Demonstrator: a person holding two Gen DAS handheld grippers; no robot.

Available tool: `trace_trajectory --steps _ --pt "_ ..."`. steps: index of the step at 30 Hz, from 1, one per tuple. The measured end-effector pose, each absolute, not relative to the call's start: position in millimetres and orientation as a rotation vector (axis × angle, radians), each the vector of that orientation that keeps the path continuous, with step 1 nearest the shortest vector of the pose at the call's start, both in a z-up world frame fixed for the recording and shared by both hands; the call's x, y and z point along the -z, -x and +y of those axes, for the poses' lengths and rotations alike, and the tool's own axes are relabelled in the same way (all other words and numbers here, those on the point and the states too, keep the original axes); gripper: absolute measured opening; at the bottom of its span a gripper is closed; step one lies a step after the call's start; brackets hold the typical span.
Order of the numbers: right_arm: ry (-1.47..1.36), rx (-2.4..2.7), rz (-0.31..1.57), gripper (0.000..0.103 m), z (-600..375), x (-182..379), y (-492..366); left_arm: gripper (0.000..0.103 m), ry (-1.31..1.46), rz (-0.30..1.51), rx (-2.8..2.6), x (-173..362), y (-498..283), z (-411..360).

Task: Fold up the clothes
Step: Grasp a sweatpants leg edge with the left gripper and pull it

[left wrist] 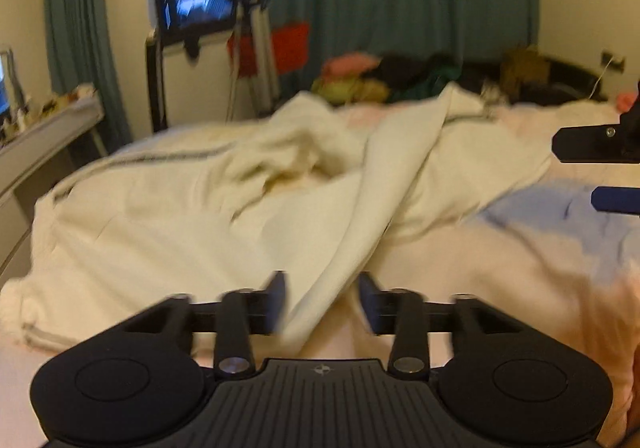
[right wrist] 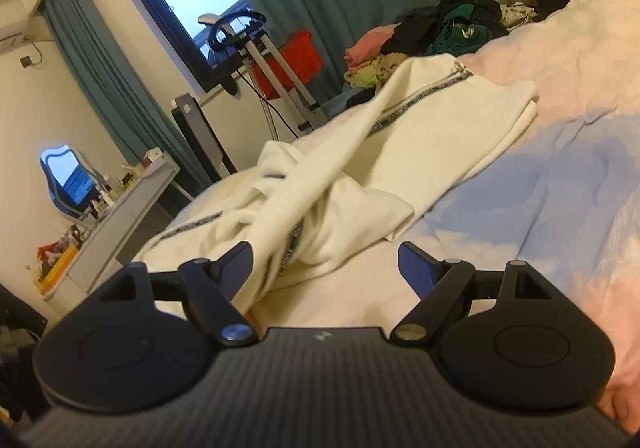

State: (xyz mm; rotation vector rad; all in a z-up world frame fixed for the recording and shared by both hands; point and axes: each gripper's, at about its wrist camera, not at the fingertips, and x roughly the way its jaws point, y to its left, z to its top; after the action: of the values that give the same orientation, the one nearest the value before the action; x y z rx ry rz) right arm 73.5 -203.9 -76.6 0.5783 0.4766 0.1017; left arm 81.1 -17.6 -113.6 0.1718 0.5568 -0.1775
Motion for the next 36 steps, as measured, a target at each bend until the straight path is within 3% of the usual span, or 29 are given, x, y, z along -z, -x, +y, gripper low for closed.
trace_trajectory --steps 4,8,9,10,20,34,36 --pt "-0.55 -0.106 0.427 0.082 -199 61 -63 0.059 -0.152 0.492 0.242 123 -96 -27" --pt "-0.446 -0.071 0.395 0.082 -194 67 -64 0.054 -0.119 0.482 0.252 135 -115 -30" --pt "-0.432 -0.063 0.403 0.082 -194 72 -67 0.036 -0.122 0.483 0.26 137 -119 -31" --pt "-0.419 -0.055 0.413 0.082 -194 78 -71 0.009 -0.141 0.49 0.265 138 -123 -31" --pt "-0.418 0.053 0.481 0.081 -205 108 -111 0.007 -0.039 0.424 0.316 112 -90 -10" --pt "-0.595 -0.116 0.52 0.081 -231 129 -188 0.006 -0.007 0.61 0.344 138 -79 -9" --pt "-0.599 -0.13 0.517 0.073 -238 132 -211 0.006 -0.014 0.626 0.351 142 -80 -11"
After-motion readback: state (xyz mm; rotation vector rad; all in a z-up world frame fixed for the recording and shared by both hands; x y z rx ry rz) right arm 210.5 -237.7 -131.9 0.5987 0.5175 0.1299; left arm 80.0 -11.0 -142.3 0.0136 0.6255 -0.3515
